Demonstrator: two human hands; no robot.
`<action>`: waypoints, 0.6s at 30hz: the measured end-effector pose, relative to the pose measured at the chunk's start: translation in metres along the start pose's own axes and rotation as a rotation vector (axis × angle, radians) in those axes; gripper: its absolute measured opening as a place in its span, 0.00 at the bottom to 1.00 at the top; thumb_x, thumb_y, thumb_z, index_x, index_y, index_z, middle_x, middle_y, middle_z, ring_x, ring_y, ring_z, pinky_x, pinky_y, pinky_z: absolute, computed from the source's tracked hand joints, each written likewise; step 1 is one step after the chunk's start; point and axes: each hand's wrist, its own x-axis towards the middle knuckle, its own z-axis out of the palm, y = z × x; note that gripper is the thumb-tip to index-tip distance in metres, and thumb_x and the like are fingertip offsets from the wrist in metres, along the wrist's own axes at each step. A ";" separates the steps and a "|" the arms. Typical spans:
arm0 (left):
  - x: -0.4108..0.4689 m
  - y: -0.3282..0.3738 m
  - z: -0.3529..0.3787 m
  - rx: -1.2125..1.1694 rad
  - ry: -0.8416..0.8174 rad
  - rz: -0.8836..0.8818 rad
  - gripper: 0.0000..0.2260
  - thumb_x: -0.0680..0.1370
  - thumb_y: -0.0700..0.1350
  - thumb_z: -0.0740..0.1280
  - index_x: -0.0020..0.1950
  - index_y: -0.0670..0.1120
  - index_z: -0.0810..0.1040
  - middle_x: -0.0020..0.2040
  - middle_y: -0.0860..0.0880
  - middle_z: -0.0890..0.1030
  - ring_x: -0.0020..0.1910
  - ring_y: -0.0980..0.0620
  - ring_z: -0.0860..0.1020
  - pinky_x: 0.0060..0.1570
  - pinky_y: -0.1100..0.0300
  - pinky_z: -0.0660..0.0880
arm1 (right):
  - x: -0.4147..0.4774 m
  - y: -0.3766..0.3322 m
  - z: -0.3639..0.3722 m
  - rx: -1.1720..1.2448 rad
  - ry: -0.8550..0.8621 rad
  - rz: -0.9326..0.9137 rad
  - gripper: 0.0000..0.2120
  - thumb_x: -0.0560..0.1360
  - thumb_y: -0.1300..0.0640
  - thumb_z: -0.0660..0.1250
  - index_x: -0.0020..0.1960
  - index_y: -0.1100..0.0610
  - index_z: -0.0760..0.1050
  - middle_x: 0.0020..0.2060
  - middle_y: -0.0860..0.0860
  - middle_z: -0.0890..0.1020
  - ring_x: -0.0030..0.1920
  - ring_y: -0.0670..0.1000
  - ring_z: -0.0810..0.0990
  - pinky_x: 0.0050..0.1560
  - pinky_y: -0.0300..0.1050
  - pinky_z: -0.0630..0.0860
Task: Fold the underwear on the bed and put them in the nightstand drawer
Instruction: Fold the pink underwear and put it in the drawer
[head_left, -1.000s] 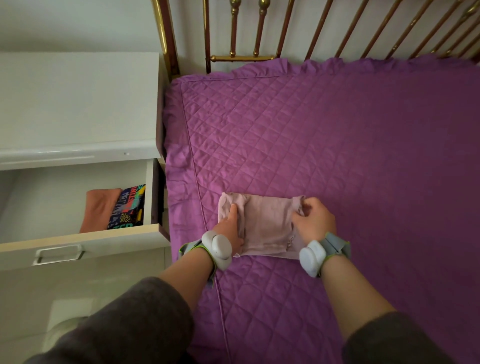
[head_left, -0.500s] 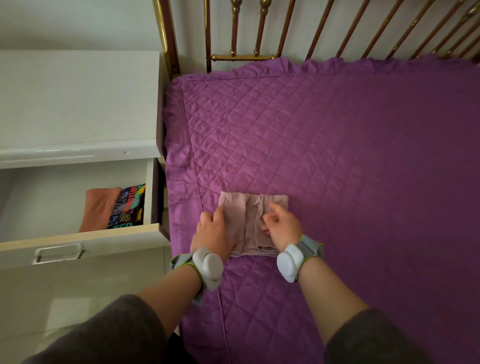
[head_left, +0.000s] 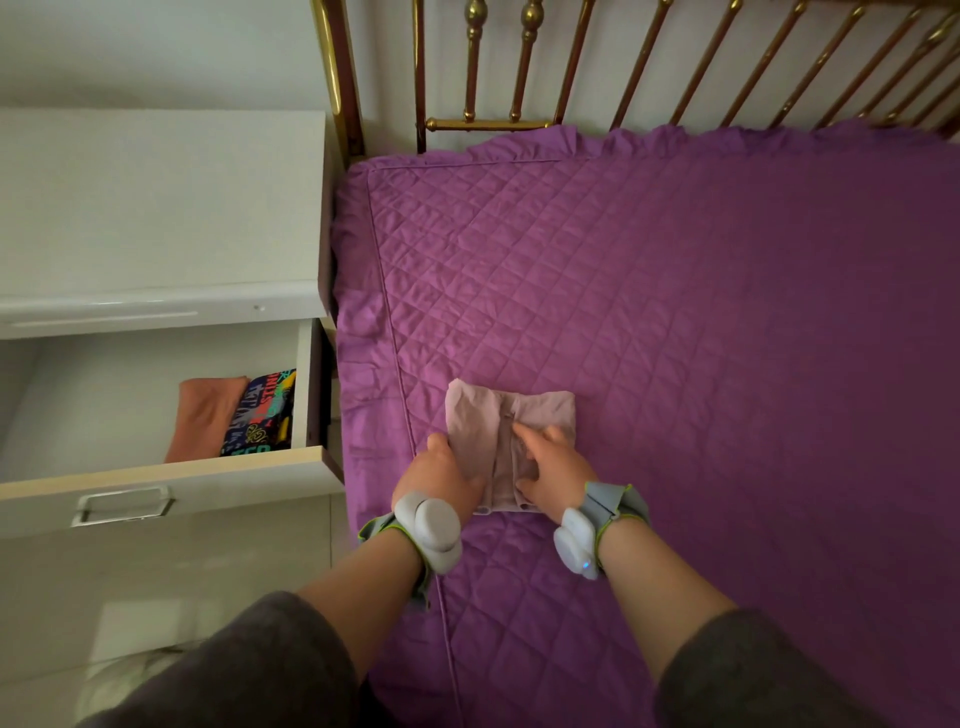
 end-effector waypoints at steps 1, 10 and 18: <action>-0.001 0.000 0.002 -0.002 0.016 0.013 0.18 0.74 0.48 0.67 0.59 0.42 0.66 0.56 0.41 0.78 0.54 0.41 0.78 0.52 0.50 0.75 | -0.001 0.001 0.000 0.081 0.080 0.005 0.35 0.71 0.62 0.68 0.74 0.49 0.59 0.56 0.52 0.69 0.52 0.50 0.75 0.53 0.41 0.72; -0.007 0.008 0.012 -0.146 0.143 0.165 0.20 0.73 0.46 0.67 0.64 0.45 0.71 0.54 0.43 0.79 0.52 0.44 0.77 0.49 0.56 0.73 | 0.000 0.003 -0.018 0.770 0.079 0.168 0.16 0.80 0.61 0.55 0.66 0.55 0.70 0.60 0.54 0.79 0.48 0.49 0.79 0.44 0.39 0.75; -0.019 0.020 0.028 -0.119 0.064 0.474 0.23 0.72 0.42 0.68 0.68 0.47 0.71 0.59 0.47 0.77 0.55 0.47 0.77 0.56 0.55 0.73 | 0.012 -0.008 -0.049 0.788 -0.042 0.245 0.20 0.70 0.36 0.65 0.49 0.52 0.77 0.47 0.53 0.83 0.45 0.53 0.84 0.47 0.53 0.81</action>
